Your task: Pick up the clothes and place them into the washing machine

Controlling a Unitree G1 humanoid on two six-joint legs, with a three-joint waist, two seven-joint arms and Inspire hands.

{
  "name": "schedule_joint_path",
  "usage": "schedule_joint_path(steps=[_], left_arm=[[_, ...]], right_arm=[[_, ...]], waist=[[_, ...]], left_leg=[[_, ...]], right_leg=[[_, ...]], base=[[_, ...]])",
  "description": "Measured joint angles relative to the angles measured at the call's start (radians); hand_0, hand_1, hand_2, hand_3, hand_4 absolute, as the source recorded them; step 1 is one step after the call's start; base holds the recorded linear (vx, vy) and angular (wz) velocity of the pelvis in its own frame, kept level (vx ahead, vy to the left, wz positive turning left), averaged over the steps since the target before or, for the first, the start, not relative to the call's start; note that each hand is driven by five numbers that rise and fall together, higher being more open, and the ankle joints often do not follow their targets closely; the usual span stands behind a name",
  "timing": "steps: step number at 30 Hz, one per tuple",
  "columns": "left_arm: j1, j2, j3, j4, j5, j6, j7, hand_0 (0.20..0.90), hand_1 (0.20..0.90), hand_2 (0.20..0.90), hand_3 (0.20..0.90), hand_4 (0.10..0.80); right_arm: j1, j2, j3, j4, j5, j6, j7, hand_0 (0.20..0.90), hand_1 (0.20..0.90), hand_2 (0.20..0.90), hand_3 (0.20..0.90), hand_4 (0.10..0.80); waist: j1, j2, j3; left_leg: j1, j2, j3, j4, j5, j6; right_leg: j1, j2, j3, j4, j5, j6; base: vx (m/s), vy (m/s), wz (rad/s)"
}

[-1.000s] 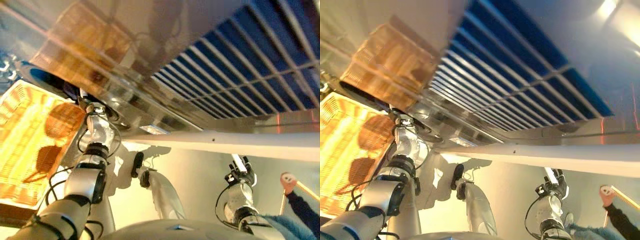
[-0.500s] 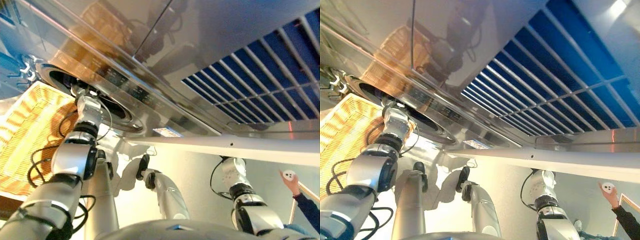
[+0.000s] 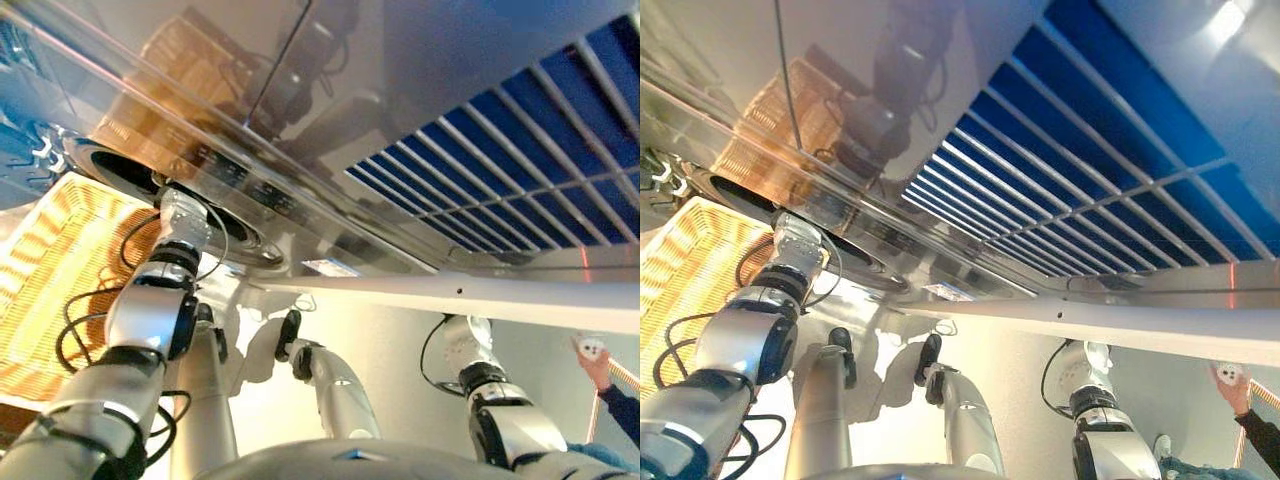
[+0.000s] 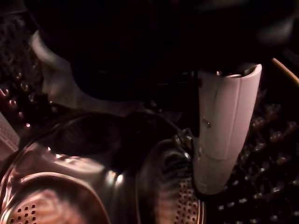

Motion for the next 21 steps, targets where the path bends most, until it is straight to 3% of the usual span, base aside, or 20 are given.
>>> schedule_joint_path(steps=[6,10,11,14,16,21], left_arm=[[0.002,0.002,0.0,0.069,0.079,0.002,0.028,0.9,0.9,0.9,0.9,0.8],[-0.003,0.024,-0.001,0.192,0.186,0.05,0.08,0.9,0.9,0.9,0.9,0.8],[-0.003,0.019,-0.023,0.208,0.234,0.069,0.105,0.9,0.9,0.9,0.9,0.8],[0.001,0.016,-0.041,0.208,0.346,0.079,0.158,0.9,0.9,0.9,0.9,0.8],[0.006,0.019,-0.118,0.205,0.462,0.08,0.197,0.9,0.9,0.9,0.9,0.8],[0.029,0.017,-0.158,0.188,0.623,0.091,0.248,0.9,0.9,0.9,0.9,0.8]], right_arm=[[-0.041,0.001,0.029,0.039,-0.002,0.002,-0.003,0.9,0.9,0.9,0.9,0.8],[-0.103,-0.001,0.039,0.091,-0.022,0.004,-0.015,0.9,0.9,0.9,0.9,0.8],[-0.115,-0.002,0.034,0.105,-0.022,0.006,-0.042,0.9,0.9,0.9,0.9,0.8],[-0.103,-0.012,0.029,0.111,-0.033,0.004,-0.076,0.9,0.9,0.9,0.9,0.8],[-0.095,-0.014,0.01,0.111,-0.037,0.0,-0.095,0.9,0.9,0.9,0.9,0.8],[-0.088,-0.014,0.003,0.106,-0.047,-0.004,-0.097,0.9,0.9,0.9,0.9,0.8]], waist=[[0.03,0.024,0.004],[0.058,0.044,0.014],[0.07,0.051,0.02],[0.081,0.061,0.05],[0.105,0.062,0.079],[0.127,0.055,0.117]], left_leg=[[0.026,-0.009,0.007,-0.031,0.021,0.004],[0.085,-0.045,-0.035,-0.087,0.061,-0.026],[0.11,-0.065,-0.068,-0.115,0.072,-0.039],[0.163,-0.078,-0.102,-0.182,0.117,-0.061],[0.201,-0.093,-0.123,-0.237,0.164,-0.088],[0.248,-0.089,-0.162,-0.32,0.201,-0.12]], right_leg=[[0.005,-0.011,-0.001,-0.002,-0.004,-0.005],[0.047,-0.023,-0.012,-0.003,-0.026,-0.009],[0.065,-0.028,-0.027,-0.002,-0.038,-0.014],[0.121,-0.037,-0.072,0.007,-0.074,-0.028],[0.153,-0.044,-0.107,0.02,-0.102,-0.044],[0.169,-0.043,-0.143,0.057,-0.143,-0.079]], base=[[-0.034,-0.03,0.0],[-0.013,-0.093,0.18],[-0.008,-0.06,0.42],[0.019,-0.1,0.77],[0.024,-0.071,0.63],[0.01,-0.049,0.39]])
